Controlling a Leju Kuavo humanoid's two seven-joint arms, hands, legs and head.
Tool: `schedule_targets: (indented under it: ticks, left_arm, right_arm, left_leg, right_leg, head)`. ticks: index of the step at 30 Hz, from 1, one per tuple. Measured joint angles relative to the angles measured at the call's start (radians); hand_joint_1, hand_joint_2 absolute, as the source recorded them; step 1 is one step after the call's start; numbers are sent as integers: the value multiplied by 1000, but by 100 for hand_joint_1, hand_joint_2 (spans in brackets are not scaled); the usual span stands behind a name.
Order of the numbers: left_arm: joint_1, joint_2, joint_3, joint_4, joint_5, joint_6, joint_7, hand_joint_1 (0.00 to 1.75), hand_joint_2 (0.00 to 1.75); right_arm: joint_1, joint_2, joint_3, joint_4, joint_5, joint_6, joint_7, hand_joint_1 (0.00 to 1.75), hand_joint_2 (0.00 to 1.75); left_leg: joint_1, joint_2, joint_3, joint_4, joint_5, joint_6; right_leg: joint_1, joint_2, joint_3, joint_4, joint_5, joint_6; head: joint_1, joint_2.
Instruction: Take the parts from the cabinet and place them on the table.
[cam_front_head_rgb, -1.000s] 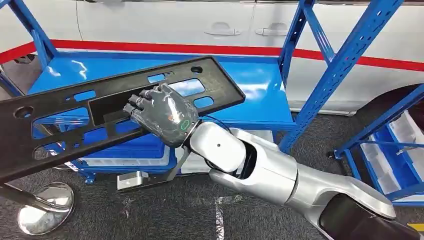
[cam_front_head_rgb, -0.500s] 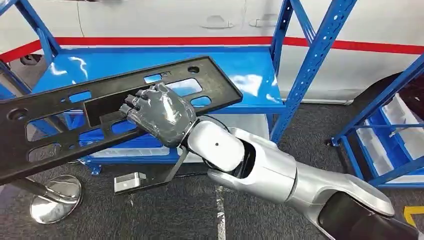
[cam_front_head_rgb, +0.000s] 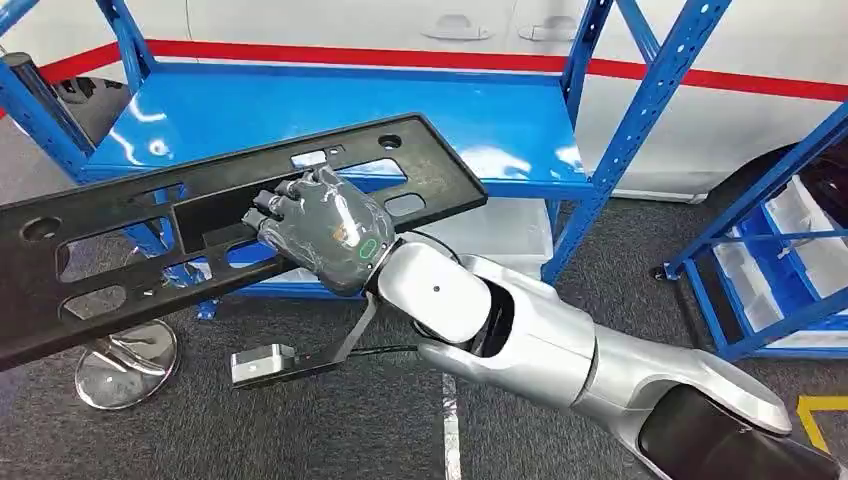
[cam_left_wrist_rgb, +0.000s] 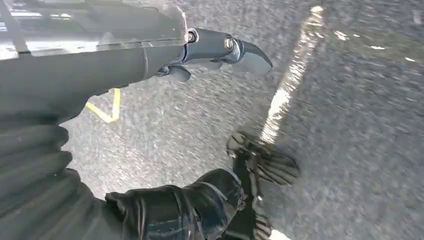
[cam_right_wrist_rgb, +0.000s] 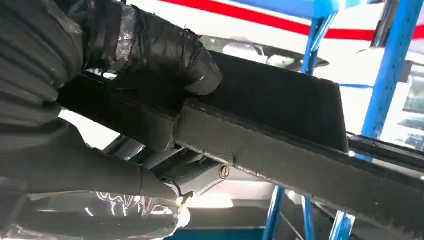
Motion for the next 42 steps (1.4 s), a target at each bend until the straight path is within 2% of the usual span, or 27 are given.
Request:
schedule_targets:
  ticks: [3,4,5,6,9,10,12,13,15,18,19,20,21,24,25,28,30,31,33,34,35,36,37,39,40,41,42]
  left_arm:
    - [1,0,0,0,0,0,0,0,175]
    - [0,-1,0,0,0,0,0,0,175]
    - [0,-7,0,-2,0,0,0,0,175]
    - [-1,-5,0,-2,0,0,0,0,175]
    - [2,-5,-1,-2,0,0,0,0,175]
    - [2,-3,-1,-3,1,0,0,0,175]
    - [2,-3,-1,-3,1,2,1,0,175]
    - [2,-1,-2,-3,2,3,2,0,175]
    - [4,2,-2,-3,2,5,3,0,175]
    - [4,7,-2,-3,2,4,6,0,175]
    - [3,9,-2,-3,1,2,6,0,175]
    - [-1,5,-2,-4,0,-3,6,0,175]
    - [-2,10,-2,-4,0,-3,4,0,175]
    - [0,7,-3,-4,-1,-8,0,0,175]
    - [-1,7,-5,-4,-1,-12,0,0,175]
    - [3,6,-7,-4,-4,-14,0,0,175]
    - [1,7,-8,-4,-5,-14,1,0,175]
    - [1,7,-8,-4,-6,-15,3,0,175]
    - [2,7,-8,-4,-6,-16,4,0,175]
    - [2,6,-8,-4,-6,-17,5,0,175]
    - [1,3,-9,-5,-5,-19,6,0,175]
    - [0,-3,-10,-5,-3,-23,6,0,175]
    - [4,0,-10,-5,-3,-23,6,0,175]
    - [1,-1,-11,-5,-2,-24,5,0,175]
    - [4,0,-12,-5,-2,-24,3,0,175]
    - [6,-1,-13,-5,-3,-23,2,0,175]
    - [6,-2,-14,-5,-3,-26,2,0,175]
  right_arm:
    - [0,-2,0,0,0,0,0,175,175]
    - [-2,-2,0,0,0,0,0,175,175]
    - [-5,-1,0,-1,0,0,0,175,175]
    - [-8,-1,0,-2,0,0,0,175,175]
    - [-12,-2,0,-3,0,0,0,175,175]
    - [-11,-1,0,-3,-2,0,0,175,175]
    - [-15,-1,0,-3,-6,1,2,175,175]
    - [-15,-1,0,-3,-8,2,3,175,175]
    - [-14,-5,0,-2,-11,7,6,175,175]
    - [-14,-13,0,-2,-16,12,13,175,175]
    - [-15,-16,0,-2,-17,13,14,175,175]
    - [-16,-18,0,-2,-18,12,14,175,175]
    - [-17,-19,0,-2,-18,12,16,175,175]
    - [-17,-25,0,-2,-18,13,17,175,175]
    - [-14,-32,0,1,-19,15,17,175,175]
    - [-10,-39,0,2,-21,18,20,175,175]
    - [-9,-42,0,2,-21,18,21,175,175]
    - [-7,-44,0,2,-23,18,21,175,175]
    - [-6,-47,0,2,-24,18,22,175,175]
    - [-6,-47,0,2,-24,18,22,175,175]
    - [-8,-48,0,2,-24,18,23,175,175]
    - [-8,-47,0,2,-24,18,23,175,175]
    - [-8,-48,0,2,-24,18,23,175,175]
    - [-13,-49,0,2,-24,19,23,175,175]
    - [-10,-49,0,3,-25,20,23,175,175]
    - [-10,-49,0,4,-25,21,23,175,175]
    - [-12,-49,0,3,-26,22,23,175,175]
  left_leg:
    - [-9,-1,-35,-1,29,-3]
    - [-5,-1,-39,-2,36,-2]
    - [-10,-1,-44,-5,43,-9]
    - [-3,1,-43,-11,55,-15]
    - [-3,-2,-34,-56,101,-36]
    - [-2,-4,-45,-53,84,-36]
    - [-5,-3,-75,40,-32,-44]
    - [-5,-3,-89,107,-80,-48]
    - [-3,-3,-99,222,-113,-59]
    - [10,-1,-14,154,-16,-81]
    - [18,-1,39,76,-22,-94]
    - [9,-3,76,29,-69,-103]
    - [6,-12,75,9,-73,-76]
    - [9,-8,50,29,-66,-50]
    - [10,-4,39,30,-59,-38]
    - [5,-4,16,29,-35,-13]
    - [-3,-4,-6,29,-18,-6]
    - [-9,-4,-17,29,-9,-3]
    - [-23,-5,-36,29,7,-1]
    - [-28,-6,-43,27,16,1]
    - [-24,-5,-46,24,25,2]
    - [-32,-4,-46,18,35,-5]
    - [-18,-3,-42,3,48,-11]
    - [-11,-4,-36,-25,77,-24]
    - [-22,-7,-40,-36,80,-26]
    - [-22,-5,-46,-32,49,-30]
    - [-21,-5,-59,6,-13,-33]
  right_leg:
    - [11,1,127,-139,93,-30]
    - [23,4,193,-229,101,-53]
    - [33,2,242,-311,67,-74]
    - [34,2,256,-347,64,-65]
    - [38,3,245,-370,111,-72]
    - [21,-9,251,-403,136,-62]
    - [17,-8,230,-415,163,-74]
    - [17,-8,219,-412,172,-70]
    - [13,-8,187,-396,184,-63]
    - [-1,-8,127,-353,195,-47]
    - [-6,-8,105,-333,198,-40]
    - [0,-7,85,-324,201,-31]
    - [5,-8,76,-311,204,-26]
    - [7,-2,66,-305,222,-15]
    - [0,0,58,-292,202,-8]
    - [1,0,13,-129,42,1]
    - [2,0,-4,-12,-11,-2]
    - [7,0,9,1,6,-9]
    - [19,0,92,-91,76,-39]
    - [31,2,152,-173,98,-62]
    - [45,2,205,-262,72,-94]
    - [47,-2,236,-321,54,-101]
    - [50,-5,237,-321,72,-91]
    - [57,0,231,-342,107,-100]
    - [45,-4,231,-388,137,-101]
    - [42,-10,236,-400,156,-90]
    - [38,-10,224,-409,170,-96]
  head:
    - [0,0]
    - [0,0]
    - [-2,0]
    - [-1,0]
    - [6,0]
    - [6,0]
    - [3,0]
    - [1,0]
    - [1,0]
    - [1,0]
    - [1,0]
    - [-8,0]
    - [-5,0]
    - [1,0]
    - [0,0]
    - [9,0]
    - [11,0]
    - [11,0]
    - [11,0]
    - [10,0]
    - [9,0]
    - [3,0]
    - [7,0]
    - [16,0]
    - [19,0]
    - [18,0]
    - [17,0]
